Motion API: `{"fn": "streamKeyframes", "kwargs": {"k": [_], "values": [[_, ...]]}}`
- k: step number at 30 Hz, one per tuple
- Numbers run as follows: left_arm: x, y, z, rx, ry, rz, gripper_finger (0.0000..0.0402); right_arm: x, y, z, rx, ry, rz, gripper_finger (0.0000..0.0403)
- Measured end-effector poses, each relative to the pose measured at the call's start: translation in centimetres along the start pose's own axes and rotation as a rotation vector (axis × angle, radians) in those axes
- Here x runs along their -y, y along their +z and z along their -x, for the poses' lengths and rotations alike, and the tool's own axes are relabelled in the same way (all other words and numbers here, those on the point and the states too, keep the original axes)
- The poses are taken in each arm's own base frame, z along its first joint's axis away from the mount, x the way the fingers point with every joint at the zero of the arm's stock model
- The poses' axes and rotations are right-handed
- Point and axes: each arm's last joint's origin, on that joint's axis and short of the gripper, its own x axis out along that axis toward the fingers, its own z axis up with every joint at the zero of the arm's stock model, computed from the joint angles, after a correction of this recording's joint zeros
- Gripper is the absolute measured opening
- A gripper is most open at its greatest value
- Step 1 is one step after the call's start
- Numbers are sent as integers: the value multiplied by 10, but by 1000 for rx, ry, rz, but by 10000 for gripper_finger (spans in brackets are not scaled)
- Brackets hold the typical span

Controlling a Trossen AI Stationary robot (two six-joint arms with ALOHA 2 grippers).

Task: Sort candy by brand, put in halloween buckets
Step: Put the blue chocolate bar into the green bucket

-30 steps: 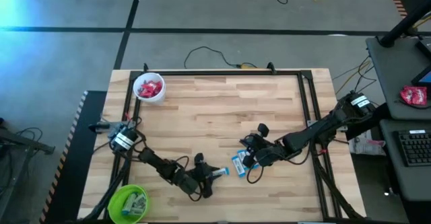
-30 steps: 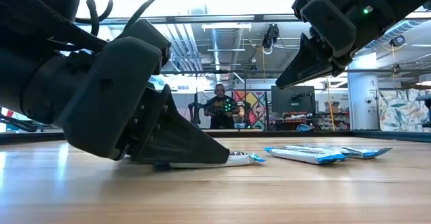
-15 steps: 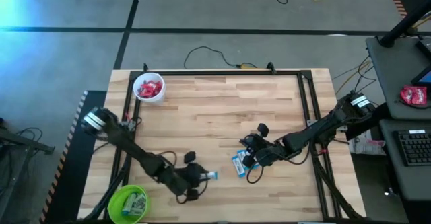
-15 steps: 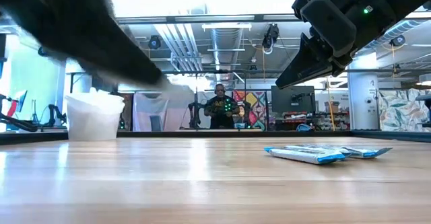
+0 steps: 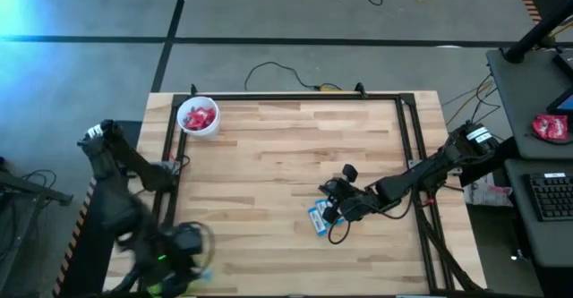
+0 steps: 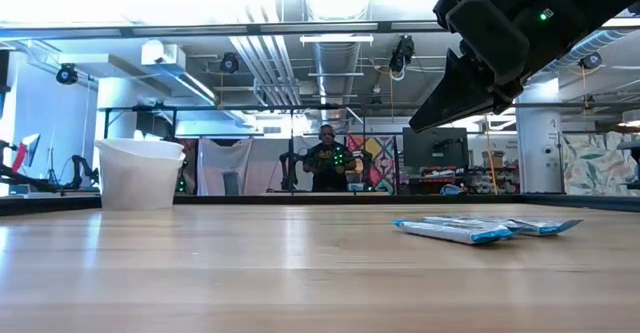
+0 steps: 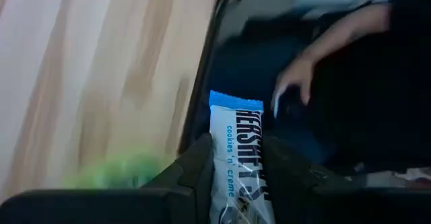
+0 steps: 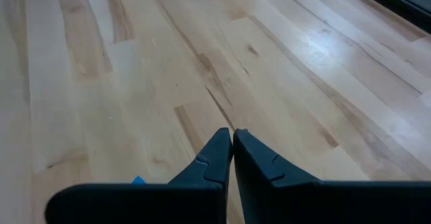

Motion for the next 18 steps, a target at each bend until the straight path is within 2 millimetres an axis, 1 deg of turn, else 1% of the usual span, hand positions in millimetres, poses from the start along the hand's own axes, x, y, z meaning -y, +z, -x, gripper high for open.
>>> {"fn": "streamKeyframes", "kwargs": {"k": [3,5,6,8,10,14,18], "values": [[2,-24,22,-71,129,175,89,0,0,0,0,0,0,13],[0,-38,27,-109,229,255,89,0,0,0,0,0,0,13],[0,-45,26,-133,269,270,89,0,0,0,0,0,0,13],[2,-56,18,-165,313,265,89,0,0,0,0,0,0,13],[4,-62,7,-170,343,250,89,0,0,0,0,0,0,13],[-1,-63,-22,-164,443,258,92,0,0,0,0,0,0,13],[-10,-62,-52,-188,543,216,110,0,0,0,0,0,0,13]]}}
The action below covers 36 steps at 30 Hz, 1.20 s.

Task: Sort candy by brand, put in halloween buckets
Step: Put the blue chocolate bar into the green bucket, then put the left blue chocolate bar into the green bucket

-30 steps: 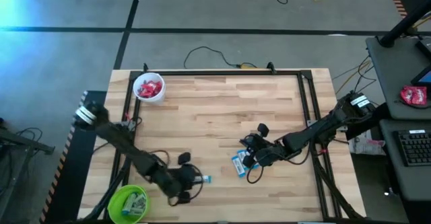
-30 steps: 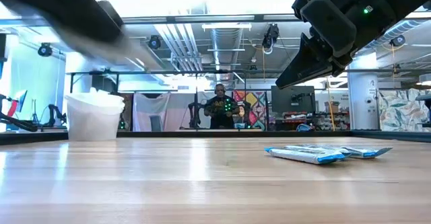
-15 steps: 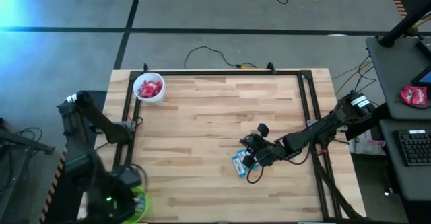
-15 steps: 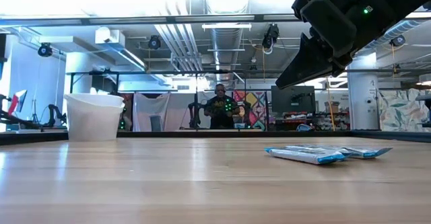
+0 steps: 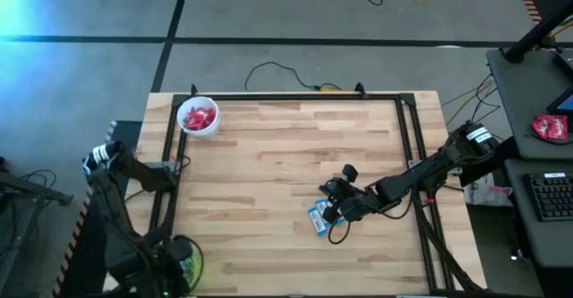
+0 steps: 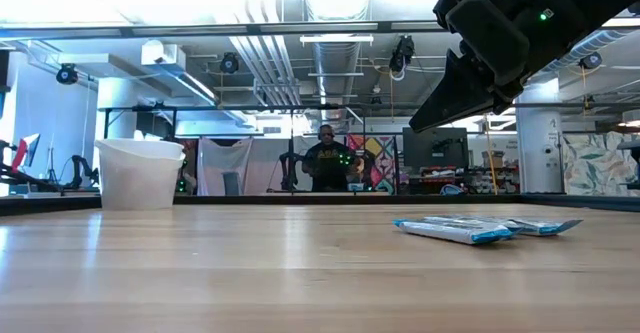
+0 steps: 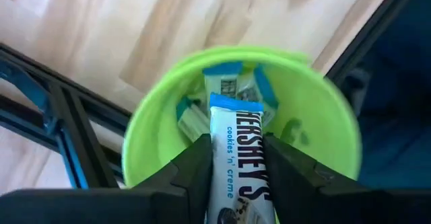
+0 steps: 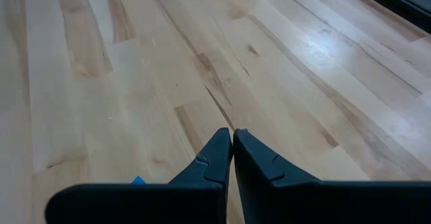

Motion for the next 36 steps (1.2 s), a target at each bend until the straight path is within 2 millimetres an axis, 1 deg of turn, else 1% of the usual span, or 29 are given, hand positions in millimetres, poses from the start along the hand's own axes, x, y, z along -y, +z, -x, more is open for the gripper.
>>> {"fn": "streamKeyframes", "kwargs": {"k": [3,5,7,9,12,17,19,21,24,27,29,31,33,36], "values": [[6,4,-18,-102,39,-11,125,0,0,0,0,0,0,13],[10,8,-26,-162,34,-15,132,0,0,0,0,0,0,13],[16,12,-33,-178,17,-26,137,0,0,0,0,0,0,13],[20,16,-35,-183,-4,-43,140,0,0,0,0,0,0,13],[20,23,-27,-193,-10,-52,143,0,0,0,0,0,0,13],[16,34,-2,-187,-24,-123,144,0,0,0,0,0,0,13],[11,39,7,-118,29,-154,144,0,0,0,0,0,0,13],[8,47,12,48,72,-179,144,0,0,0,0,0,0,13],[16,54,11,254,3,-298,136,0,0,0,0,0,0,13],[24,62,0,466,-43,-370,117,0,0,0,0,0,0,13],[28,68,-12,556,-70,-400,101,0,0,0,0,0,0,13],[28,76,-31,589,-77,-413,84,0,0,0,0,0,0,13],[25,83,-54,599,-99,-406,65,0,0,0,0,0,0,13],[15,91,-90,604,-135,-394,34,0,0,0,0,0,0,13]]}}
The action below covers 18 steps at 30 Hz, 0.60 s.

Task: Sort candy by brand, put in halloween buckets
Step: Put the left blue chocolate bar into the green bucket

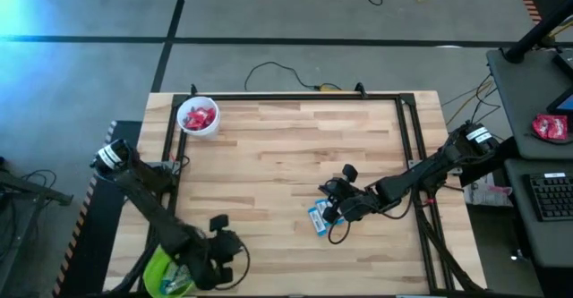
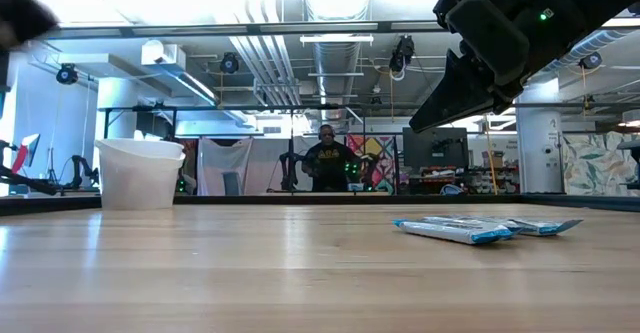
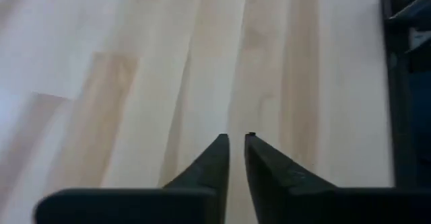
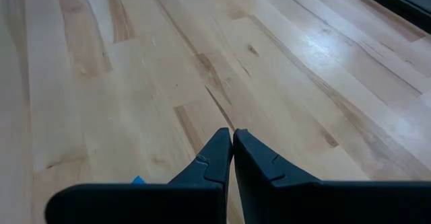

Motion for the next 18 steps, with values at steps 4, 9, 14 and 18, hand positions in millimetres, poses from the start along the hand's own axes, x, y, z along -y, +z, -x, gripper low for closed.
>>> {"fn": "streamKeyframes", "kwargs": {"k": [4,9,14,18], "values": [[-18,-15,-33,53,-87,77,4,0,0,0,0,0,0,13],[-32,-21,-55,140,-270,131,9,0,0,0,0,0,0,13],[-38,-30,-68,162,-297,141,1,0,0,0,0,0,0,13],[-38,-35,-74,145,-280,130,2,0,0,0,0,0,0,13]]}}
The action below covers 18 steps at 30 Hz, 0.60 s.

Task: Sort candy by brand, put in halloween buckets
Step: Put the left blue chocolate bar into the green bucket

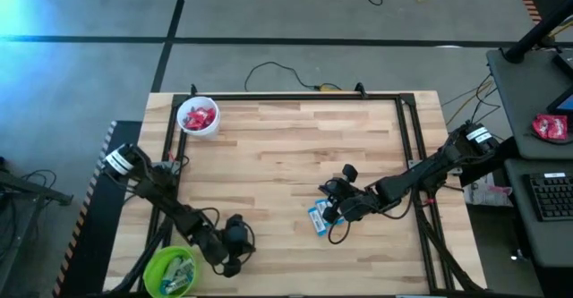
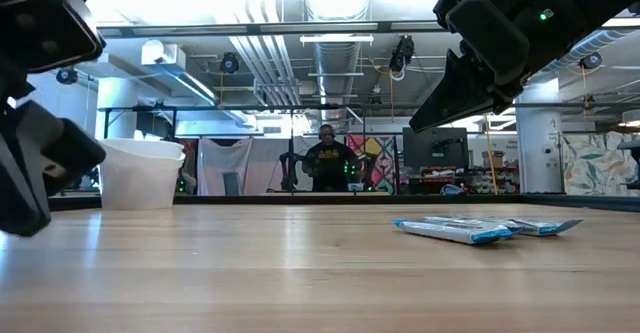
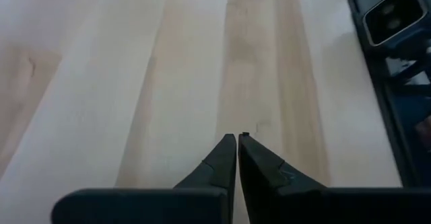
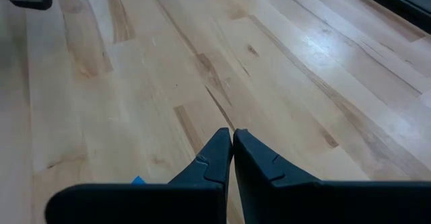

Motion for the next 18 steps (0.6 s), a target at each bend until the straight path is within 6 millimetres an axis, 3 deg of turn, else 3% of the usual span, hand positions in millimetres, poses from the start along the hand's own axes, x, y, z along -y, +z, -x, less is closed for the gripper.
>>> {"fn": "streamKeyframes", "kwargs": {"k": [7,10,18], "values": [[-1,3,-13,-6,42,-20,3,0,0,0,0,0,0,13],[-4,13,-22,8,64,-51,8,0,0,0,0,0,0,13],[1,50,-64,146,138,-270,79,0,0,0,0,0,0,13]]}}
